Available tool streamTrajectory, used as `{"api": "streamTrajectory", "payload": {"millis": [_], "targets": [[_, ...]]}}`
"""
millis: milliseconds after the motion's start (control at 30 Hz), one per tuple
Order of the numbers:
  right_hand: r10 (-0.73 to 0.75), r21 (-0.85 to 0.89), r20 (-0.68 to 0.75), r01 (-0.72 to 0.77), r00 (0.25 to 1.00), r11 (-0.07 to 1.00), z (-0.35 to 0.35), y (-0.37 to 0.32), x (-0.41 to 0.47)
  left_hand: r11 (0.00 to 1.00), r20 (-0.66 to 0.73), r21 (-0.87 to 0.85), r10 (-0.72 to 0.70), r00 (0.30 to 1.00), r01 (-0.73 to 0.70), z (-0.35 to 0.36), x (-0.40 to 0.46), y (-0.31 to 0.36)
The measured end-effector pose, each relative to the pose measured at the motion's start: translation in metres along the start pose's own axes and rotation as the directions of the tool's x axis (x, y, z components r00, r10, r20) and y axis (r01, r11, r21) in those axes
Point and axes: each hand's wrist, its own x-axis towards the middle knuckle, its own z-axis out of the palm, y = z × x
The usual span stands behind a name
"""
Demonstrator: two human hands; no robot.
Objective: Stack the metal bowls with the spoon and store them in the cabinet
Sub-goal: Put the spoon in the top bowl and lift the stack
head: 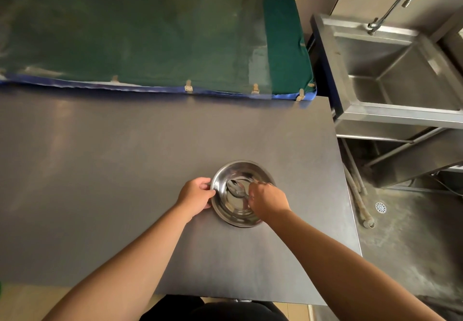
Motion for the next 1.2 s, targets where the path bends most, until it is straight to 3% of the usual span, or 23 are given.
{"api": "streamTrajectory", "payload": {"millis": [233,467,600,767,1033,1200], "targets": [[0.049,0.109,-0.035,-0.045,0.998,0.993,-0.016,0.017,-0.001,1.000,-0.021,0.003,-0.006,1.000,0.006,0.000,0.000,0.000],[0.223,0.348,-0.038,-0.196,0.974,0.917,-0.020,0.045,-0.005,0.996,-0.022,-0.078,-0.049,0.999,0.047,0.007,-0.003,0.001],[0.341,0.487,0.047,-0.320,0.939,0.813,-0.021,0.054,-0.004,0.991,-0.042,-0.112,-0.078,0.996,0.072,0.010,-0.007,0.001],[0.450,0.655,0.230,-0.479,0.863,0.584,-0.021,0.059,-0.005,0.989,-0.058,-0.118,-0.099,0.993,0.092,0.012,-0.010,0.002],[0.473,0.775,0.316,-0.511,0.823,0.371,-0.022,0.059,-0.021,0.990,0.000,-0.134,-0.050,0.999,0.050,0.004,-0.014,0.005],[0.533,0.861,0.296,-0.463,0.793,0.211,-0.033,0.045,-0.050,0.988,0.145,-0.153,0.026,0.989,-0.004,-0.017,-0.015,0.022]]}}
